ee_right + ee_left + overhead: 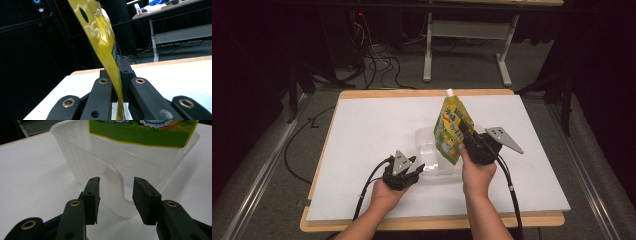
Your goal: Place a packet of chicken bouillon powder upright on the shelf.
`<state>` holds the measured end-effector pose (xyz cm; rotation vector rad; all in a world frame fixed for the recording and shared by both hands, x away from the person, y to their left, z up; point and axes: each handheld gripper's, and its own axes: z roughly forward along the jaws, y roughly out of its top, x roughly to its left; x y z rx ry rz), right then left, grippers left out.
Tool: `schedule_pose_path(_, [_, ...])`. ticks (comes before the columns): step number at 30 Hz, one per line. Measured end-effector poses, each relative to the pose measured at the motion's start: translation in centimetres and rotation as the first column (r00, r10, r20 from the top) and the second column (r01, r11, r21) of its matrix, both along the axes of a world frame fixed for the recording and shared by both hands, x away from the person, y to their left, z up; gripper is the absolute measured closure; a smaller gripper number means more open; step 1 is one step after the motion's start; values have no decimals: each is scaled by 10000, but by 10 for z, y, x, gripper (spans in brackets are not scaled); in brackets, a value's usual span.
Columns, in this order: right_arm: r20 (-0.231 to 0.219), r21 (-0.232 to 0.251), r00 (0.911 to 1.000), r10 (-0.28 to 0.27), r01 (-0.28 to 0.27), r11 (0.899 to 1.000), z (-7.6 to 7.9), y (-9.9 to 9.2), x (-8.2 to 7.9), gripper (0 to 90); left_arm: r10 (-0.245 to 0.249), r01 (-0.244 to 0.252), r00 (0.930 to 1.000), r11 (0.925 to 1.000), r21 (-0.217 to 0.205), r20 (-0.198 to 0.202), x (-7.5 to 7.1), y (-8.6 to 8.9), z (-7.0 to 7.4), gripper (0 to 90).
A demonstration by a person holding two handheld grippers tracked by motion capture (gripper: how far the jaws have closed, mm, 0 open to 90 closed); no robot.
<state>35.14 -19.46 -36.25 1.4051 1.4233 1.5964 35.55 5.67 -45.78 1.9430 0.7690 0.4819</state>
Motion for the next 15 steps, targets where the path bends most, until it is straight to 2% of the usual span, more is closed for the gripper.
schedule_pose_path(6, [-34,50,10000,3,-2,10000,-1,-1,0,900,-8,8,10000,10000,9,-2,0,0,0,580])
schedule_pose_path(15, [-175,-12,9998,112,-112,9999,-6,7,4,900,7,-8,10000,10000,32,42,0,-1,0,585])
